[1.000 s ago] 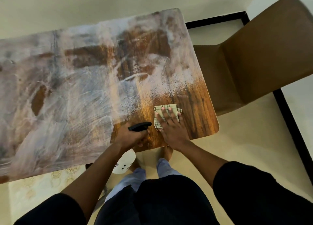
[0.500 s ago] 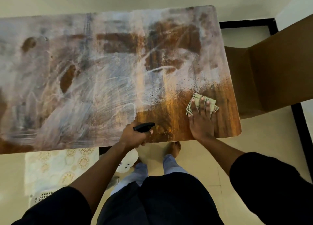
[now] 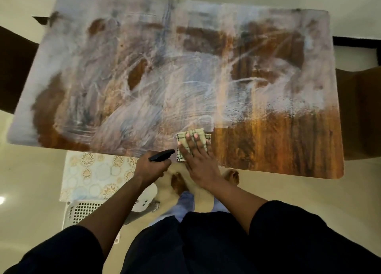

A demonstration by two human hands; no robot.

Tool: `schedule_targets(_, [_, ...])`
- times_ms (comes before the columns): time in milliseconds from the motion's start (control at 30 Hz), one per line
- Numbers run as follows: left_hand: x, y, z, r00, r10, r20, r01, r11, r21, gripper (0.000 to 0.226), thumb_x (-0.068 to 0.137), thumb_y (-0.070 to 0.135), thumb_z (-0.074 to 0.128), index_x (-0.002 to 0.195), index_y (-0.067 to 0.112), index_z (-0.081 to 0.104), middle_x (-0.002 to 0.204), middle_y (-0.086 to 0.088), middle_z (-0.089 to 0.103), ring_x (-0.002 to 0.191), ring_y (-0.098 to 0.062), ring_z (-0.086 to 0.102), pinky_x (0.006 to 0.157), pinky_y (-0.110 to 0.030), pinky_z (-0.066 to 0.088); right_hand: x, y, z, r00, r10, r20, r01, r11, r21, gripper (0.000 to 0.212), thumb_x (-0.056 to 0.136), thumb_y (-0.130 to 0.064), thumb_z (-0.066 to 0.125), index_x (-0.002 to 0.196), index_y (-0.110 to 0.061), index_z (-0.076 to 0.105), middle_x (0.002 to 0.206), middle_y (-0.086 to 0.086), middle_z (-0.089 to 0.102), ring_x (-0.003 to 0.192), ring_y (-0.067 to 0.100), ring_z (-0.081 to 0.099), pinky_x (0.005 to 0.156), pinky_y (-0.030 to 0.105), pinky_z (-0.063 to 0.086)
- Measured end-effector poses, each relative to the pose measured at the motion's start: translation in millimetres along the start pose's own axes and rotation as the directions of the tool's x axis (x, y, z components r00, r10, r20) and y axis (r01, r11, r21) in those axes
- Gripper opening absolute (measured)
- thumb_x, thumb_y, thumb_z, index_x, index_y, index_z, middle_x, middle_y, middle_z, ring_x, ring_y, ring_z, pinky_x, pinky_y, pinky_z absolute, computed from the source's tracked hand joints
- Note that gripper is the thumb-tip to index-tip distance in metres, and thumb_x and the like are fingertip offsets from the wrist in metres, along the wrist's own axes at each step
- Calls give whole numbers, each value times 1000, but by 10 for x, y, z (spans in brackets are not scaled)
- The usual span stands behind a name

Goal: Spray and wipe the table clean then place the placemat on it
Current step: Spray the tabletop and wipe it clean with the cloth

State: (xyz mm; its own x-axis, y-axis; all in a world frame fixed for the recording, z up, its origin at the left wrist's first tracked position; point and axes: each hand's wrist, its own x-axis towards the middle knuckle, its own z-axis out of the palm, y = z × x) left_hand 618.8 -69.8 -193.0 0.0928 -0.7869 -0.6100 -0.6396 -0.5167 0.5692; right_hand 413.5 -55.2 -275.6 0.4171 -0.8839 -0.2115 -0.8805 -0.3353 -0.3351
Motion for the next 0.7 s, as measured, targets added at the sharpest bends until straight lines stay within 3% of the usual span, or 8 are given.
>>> schedule_targets(133, [12,-161,-160,1000,-26,17,26,999,-28,29,74,42,70,94,27,85,68,0,78,57,-18,74,54,-26,54,68,-93,22,997,-72,19,72,997,-20,76,105,-34,50,165,-28,4,173,4,-9,158,28,-14,125,56,-2])
schedule_targets(233, [78,-181,-145,998,-7,69,11,998,-58,17,79,31,73,91,30,85,67,-4,77,52,-20,69,50,-29,52,-85,84,-71,998,-55,19,56,997,-60,70,109,-40,37,165,-30,-4,172,1,-14,158,24,-16,126,55,2])
schedule_targets(300, [136,-142,-89,992,-18,125,30,996,-89,17,77,26,73,87,23,86,69,-7,77,49,-20,63,48,-31,51,-264,278,-96,999,44,-5,-44,997,-59,68,110,-43,35,165,-30,-3,173,1,-12,159,23,-14,126,56,9])
schedule_targets(400, [208,-55,44,984,-36,174,60,989,-133,30,66,34,69,79,12,83,72,-14,77,47,-20,58,51,-33,51,-645,615,-127,969,243,-37,-245,968,-58,69,106,-46,31,165,-29,1,173,2,-10,159,25,-11,126,55,9])
schedule_targets(467, [236,-13,125,983,-13,184,42,988,-152,35,66,35,69,83,9,84,72,-17,76,44,-15,55,52,-31,48,-916,838,-148,921,387,-50,-390,919,-66,68,104,-49,25,165,-29,4,173,2,-8,159,25,-9,126,54,8])
schedule_targets(533, [258,13,177,980,9,198,23,987,-160,24,73,29,73,81,8,84,72,-14,77,43,-10,56,52,-29,47,-1092,953,-159,851,521,-65,-524,850,-45,67,104,-49,22,166,-26,10,173,6,-1,160,28,-3,125,55,13])
schedule_targets(633, [284,13,195,981,39,190,-6,985,-171,16,81,15,77,66,14,78,71,-8,77,42,-6,55,50,-26,44,-1100,907,-120,788,608,-95,-612,790,-24,67,103,-46,24,165,-23,15,172,11,8,159,33,5,123,59,17])
schedule_targets(700, [287,-14,163,982,40,184,-5,983,-185,12,78,19,77,68,12,79,63,-5,72,40,-7,53,49,-26,43,-1014,802,-86,778,620,-107,-625,780,-24,68,102,-44,28,165,-24,14,173,11,5,159,34,4,123,60,16])
